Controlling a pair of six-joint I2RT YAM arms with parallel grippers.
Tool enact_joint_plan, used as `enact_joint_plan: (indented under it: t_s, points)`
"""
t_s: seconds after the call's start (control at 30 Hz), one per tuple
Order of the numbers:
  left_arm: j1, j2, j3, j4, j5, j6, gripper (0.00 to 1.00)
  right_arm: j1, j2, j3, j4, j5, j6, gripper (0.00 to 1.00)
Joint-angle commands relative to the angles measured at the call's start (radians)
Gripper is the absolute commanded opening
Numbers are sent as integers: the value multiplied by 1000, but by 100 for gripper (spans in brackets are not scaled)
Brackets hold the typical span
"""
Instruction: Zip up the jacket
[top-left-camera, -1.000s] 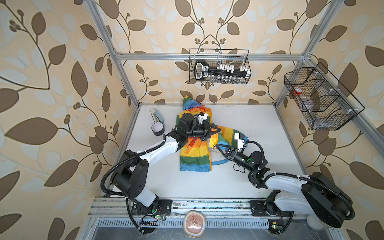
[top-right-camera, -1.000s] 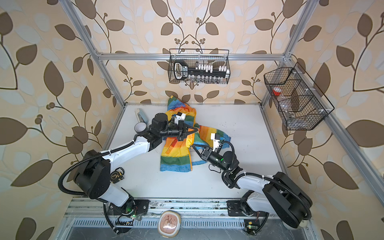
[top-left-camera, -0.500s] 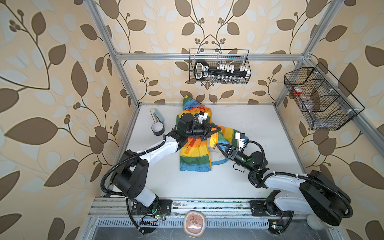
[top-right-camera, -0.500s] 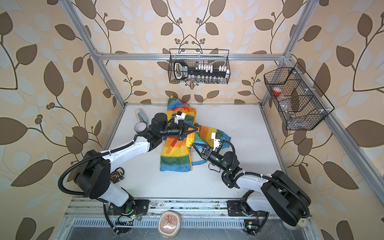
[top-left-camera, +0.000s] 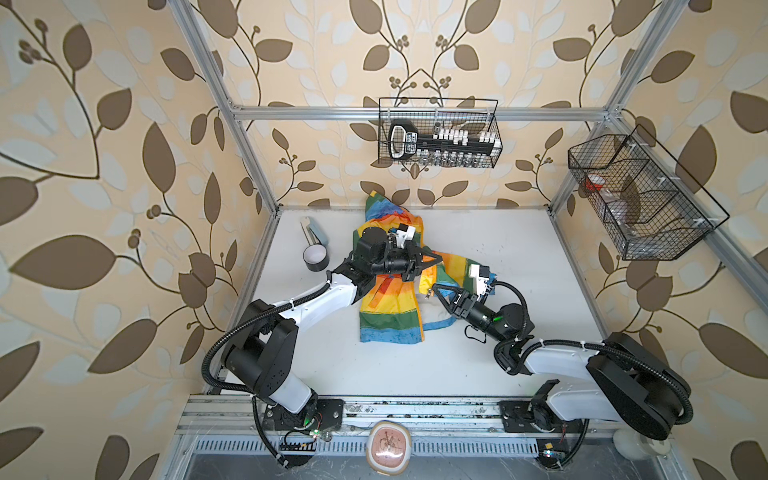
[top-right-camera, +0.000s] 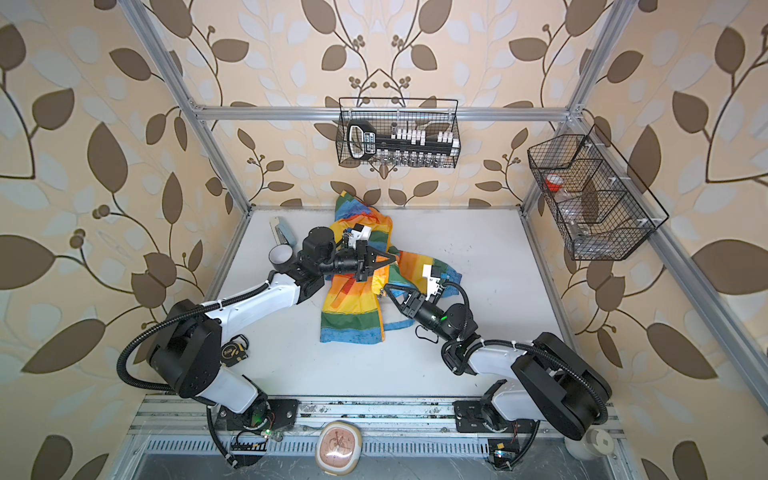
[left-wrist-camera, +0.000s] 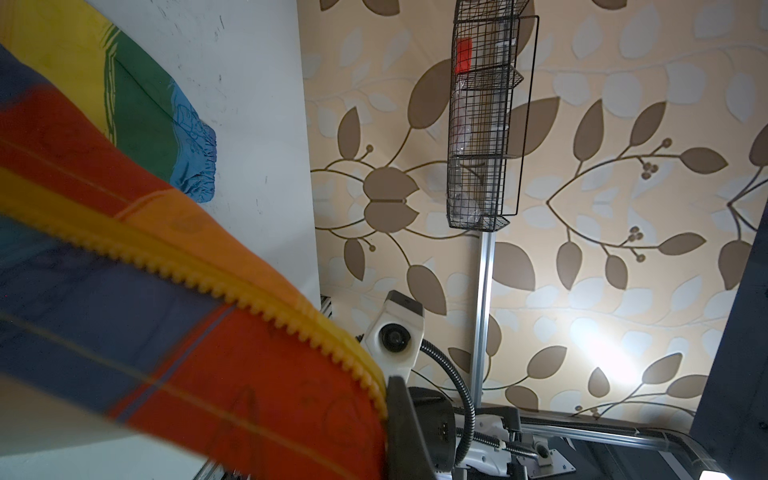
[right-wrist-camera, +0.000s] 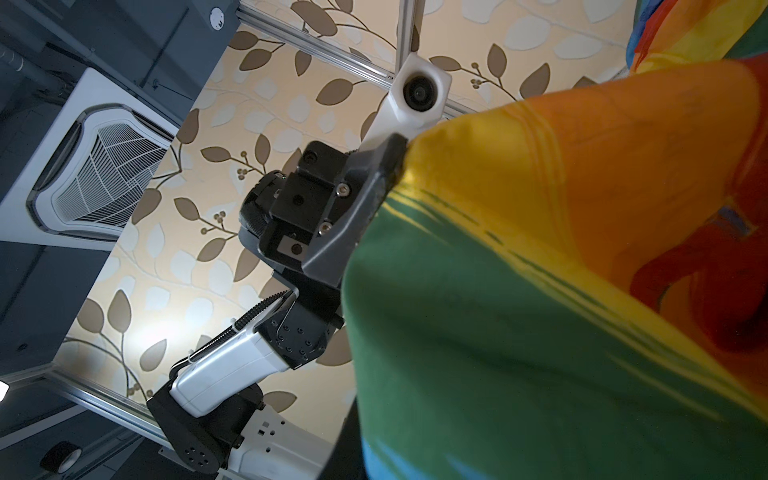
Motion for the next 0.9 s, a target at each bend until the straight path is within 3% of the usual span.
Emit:
enact_joint_plan:
  t_s: [0.0,0.37,0.53,0.6,0.7,0.87]
  points:
    - [6,-26,-5,70,15,0,0,-2,-1,21,46,19,19,14]
    - [6,-23,1,74,16,-9,2,-4,-6,14,39,17,9,0]
    - [10,-53,11,30,7,11,48,-17,-34,0,7,19,-8,0]
    - [18,-78,11,-6,-2,26,59,-27,-58,-12,-22,21,-24,0]
    - [34,-141,6,-108,-18,72,66,-40,-112,-33,-101,37,-62,0]
    - [67,-271,-33,-336,-86,169,71,-57,-255,-43,-383,89,-192,0]
